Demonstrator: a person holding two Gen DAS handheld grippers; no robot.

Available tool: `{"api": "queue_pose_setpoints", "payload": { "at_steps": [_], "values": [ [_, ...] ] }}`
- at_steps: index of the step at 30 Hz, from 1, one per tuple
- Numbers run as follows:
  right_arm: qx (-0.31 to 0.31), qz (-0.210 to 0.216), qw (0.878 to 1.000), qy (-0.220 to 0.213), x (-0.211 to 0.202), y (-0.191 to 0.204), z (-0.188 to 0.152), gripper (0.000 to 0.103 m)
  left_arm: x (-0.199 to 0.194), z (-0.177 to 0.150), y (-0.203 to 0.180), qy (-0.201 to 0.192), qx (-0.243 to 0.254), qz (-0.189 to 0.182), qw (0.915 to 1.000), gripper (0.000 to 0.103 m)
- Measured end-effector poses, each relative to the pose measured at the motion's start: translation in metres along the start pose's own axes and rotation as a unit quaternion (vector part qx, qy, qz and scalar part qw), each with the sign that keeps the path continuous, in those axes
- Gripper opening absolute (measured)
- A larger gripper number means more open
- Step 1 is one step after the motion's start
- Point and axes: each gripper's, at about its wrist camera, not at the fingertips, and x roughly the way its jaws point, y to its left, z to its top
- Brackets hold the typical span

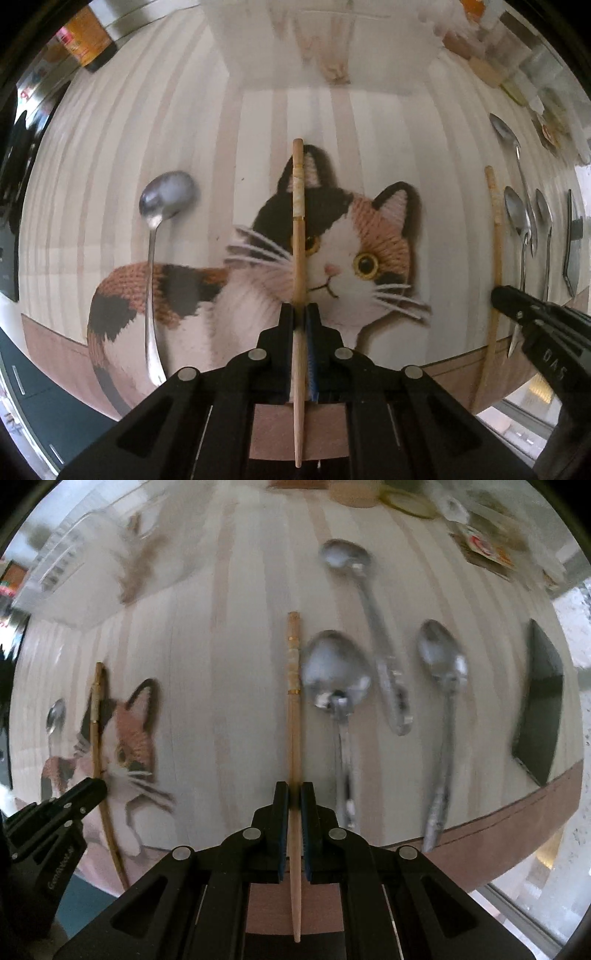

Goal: Organize utensils
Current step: 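Carry chopsticks into the clear tray and open the left tool while the right tool opens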

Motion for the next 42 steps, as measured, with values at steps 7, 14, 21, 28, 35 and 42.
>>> {"api": "queue_pose_setpoints", "payload": {
  "at_steps": [7, 14, 21, 28, 35, 42],
  "values": [
    [-0.026, -0.001, 1.000, 0.002, 0.003, 0.019, -0.017, 0.007, 0.001, -0.005, 0.008, -0.004, -0.004, -0.003, 1.0000, 0.004],
    [-0.034, -0.017, 0.999, 0.000, 0.001, 0.029, 0.004, 0.007, 0.001, -0.008, 0.014, -0.006, -0.003, -0.004, 1.0000, 0.007],
    [-0.040, -0.031, 0.999, 0.002, 0.004, 0.061, 0.007, 0.008, -0.001, -0.005, 0.007, -0.007, -0.002, -0.003, 1.0000, 0.005],
    [-0.014, -0.009, 1.000, -0.016, -0.014, 0.054, 0.010, 0.007, -0.045, -0.005, 0.014, -0.054, -0.010, -0.005, 0.9985, 0.004],
    [-0.005, 0.041, 0.996, -0.080, -0.085, 0.053, 0.025, 0.007, -0.146, 0.013, 0.017, -0.149, -0.004, -0.033, 0.9883, 0.004],
    [-0.014, 0.102, 0.986, -0.134, -0.164, 0.049, 0.073, 0.007, -0.213, 0.055, 0.015, -0.203, -0.003, -0.069, 0.9768, 0.004]
  ]
}}
